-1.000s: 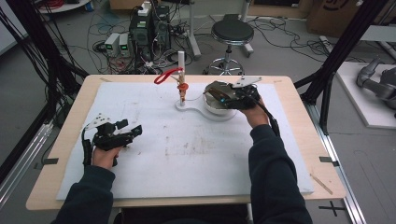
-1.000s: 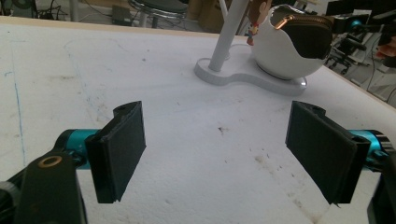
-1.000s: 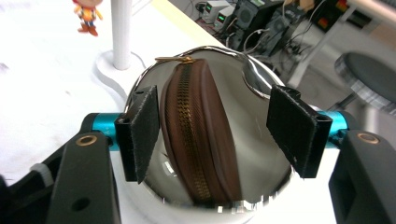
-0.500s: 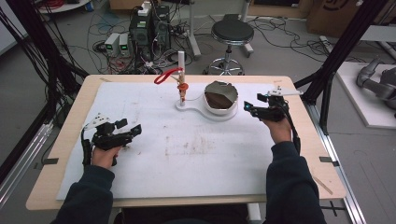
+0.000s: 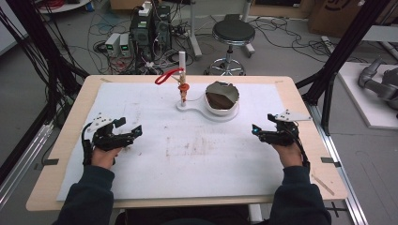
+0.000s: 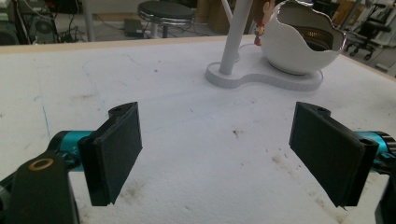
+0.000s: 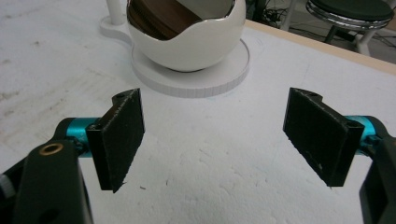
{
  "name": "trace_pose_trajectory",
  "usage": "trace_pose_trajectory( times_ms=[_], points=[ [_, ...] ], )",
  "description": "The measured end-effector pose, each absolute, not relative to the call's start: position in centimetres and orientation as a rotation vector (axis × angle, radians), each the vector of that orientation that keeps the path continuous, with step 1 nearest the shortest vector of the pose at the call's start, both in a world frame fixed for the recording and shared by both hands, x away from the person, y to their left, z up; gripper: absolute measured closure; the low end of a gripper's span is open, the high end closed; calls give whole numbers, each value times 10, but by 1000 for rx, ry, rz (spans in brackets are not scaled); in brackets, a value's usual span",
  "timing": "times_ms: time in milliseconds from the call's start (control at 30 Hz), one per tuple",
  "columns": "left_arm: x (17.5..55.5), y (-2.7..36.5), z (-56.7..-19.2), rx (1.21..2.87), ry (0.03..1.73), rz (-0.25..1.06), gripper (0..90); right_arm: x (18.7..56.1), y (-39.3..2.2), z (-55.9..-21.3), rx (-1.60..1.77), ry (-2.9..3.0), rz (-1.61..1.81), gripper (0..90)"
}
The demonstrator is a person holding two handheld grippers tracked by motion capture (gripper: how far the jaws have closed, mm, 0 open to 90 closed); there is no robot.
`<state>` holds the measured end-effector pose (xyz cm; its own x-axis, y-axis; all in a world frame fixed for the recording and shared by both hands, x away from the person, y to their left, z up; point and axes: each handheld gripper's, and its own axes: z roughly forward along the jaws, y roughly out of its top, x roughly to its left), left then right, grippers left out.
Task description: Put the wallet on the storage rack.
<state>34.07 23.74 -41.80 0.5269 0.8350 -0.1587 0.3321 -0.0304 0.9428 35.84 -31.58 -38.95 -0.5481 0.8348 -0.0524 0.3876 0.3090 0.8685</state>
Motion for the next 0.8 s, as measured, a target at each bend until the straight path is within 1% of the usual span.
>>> trace_pose_trajectory(
  times_ms=[333, 800],
  points=[
    [342, 238, -415, 1581, 1022, 514, 169, 351, -323, -392, 1107, 2069, 1224, 208],
    [338, 240, -415, 1572, 1016, 492, 169, 348, -317, -394, 1122, 2084, 1203, 208]
  ],
)
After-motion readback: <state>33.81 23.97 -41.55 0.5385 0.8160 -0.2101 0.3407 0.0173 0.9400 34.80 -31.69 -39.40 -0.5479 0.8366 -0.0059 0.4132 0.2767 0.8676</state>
